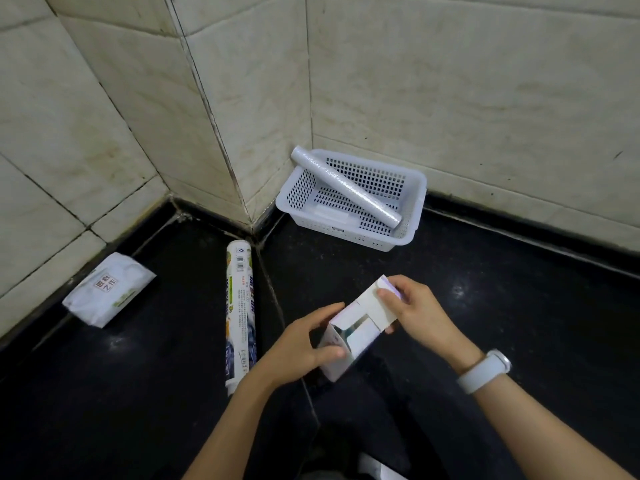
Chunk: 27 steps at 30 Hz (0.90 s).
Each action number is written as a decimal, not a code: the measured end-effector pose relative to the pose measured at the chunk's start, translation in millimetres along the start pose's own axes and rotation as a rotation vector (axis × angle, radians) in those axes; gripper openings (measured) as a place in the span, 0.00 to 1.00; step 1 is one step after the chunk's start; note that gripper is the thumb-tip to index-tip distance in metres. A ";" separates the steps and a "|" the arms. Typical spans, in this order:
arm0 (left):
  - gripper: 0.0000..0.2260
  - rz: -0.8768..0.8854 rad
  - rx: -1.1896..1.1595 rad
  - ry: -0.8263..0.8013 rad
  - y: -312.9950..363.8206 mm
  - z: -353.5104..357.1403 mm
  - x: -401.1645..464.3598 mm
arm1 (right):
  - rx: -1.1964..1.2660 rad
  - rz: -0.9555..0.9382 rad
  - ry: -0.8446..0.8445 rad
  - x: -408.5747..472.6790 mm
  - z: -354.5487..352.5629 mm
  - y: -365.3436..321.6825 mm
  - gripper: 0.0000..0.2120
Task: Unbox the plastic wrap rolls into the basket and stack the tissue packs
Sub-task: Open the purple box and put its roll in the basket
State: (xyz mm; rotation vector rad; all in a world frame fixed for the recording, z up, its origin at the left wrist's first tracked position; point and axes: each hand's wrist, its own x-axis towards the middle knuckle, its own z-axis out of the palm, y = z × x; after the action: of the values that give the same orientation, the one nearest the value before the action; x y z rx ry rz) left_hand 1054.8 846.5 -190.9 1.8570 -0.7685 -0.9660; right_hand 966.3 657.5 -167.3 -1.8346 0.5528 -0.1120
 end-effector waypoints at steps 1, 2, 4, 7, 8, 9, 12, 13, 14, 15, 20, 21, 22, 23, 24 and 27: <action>0.29 0.015 0.014 0.031 -1.9 2.7 -0.7 | 0.023 0.040 0.029 0.0 2.0 3.1 0.05; 0.28 0.034 0.017 0.078 -3.6 5.8 -1.4 | 0.085 0.086 0.073 -0.3 3.7 5.7 0.05; 0.25 0.070 0.009 0.201 -5.2 12.0 -3.2 | 0.251 0.174 0.155 -1.8 5.7 10.9 0.08; 0.20 0.126 0.010 0.329 -5.3 19.8 -3.7 | 0.391 0.268 0.160 -6.2 7.3 16.6 0.11; 0.17 0.138 0.016 0.345 -5.7 21.8 -2.9 | 0.401 0.286 0.144 -7.6 7.8 18.4 0.12; 0.14 0.144 0.023 0.358 -6.2 23.5 -1.6 | 0.396 0.300 0.124 -8.6 8.4 19.9 0.13; 0.12 0.160 0.044 0.382 -7.6 26.8 3.0 | 0.364 0.361 0.071 -9.3 10.7 25.9 0.15; 0.14 0.161 0.054 0.386 -7.1 27.4 3.8 | 0.349 0.381 0.065 -9.5 12.1 28.5 0.15; 0.15 0.162 0.064 0.389 -6.8 27.9 4.4 | 0.318 0.390 0.066 -10.1 13.7 31.8 0.16; 0.15 0.160 0.072 0.391 -6.9 28.3 4.7 | 0.262 0.387 0.074 -10.4 15.3 35.0 0.16; 0.19 0.090 0.038 0.328 -5.2 29.6 3.7 | -0.124 0.294 0.170 -9.2 17.6 45.2 0.20; 0.21 0.075 0.024 0.307 -3.8 29.2 3.3 | -0.160 0.276 0.172 -9.1 17.1 44.7 0.21; 0.22 0.063 0.000 0.287 -3.0 28.1 3.1 | -0.185 0.258 0.168 -9.0 16.6 44.0 0.20; 0.24 0.049 -0.024 0.260 -2.7 26.4 2.7 | -0.188 0.242 0.166 -9.1 16.5 43.5 0.17; 0.25 0.034 -0.039 0.223 -3.2 24.5 1.9 | -0.171 0.240 0.170 -9.7 16.8 43.2 0.12; 0.30 0.007 0.019 0.062 -6.5 22.5 -2.1 | -0.130 0.265 0.190 -11.2 18.2 44.6 0.07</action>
State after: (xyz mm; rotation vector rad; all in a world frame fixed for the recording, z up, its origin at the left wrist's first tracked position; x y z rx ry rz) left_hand 1035.3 841.6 -203.1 1.8908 -0.7487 -0.8953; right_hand 948.6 667.9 -212.3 -1.8696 0.9500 -0.0728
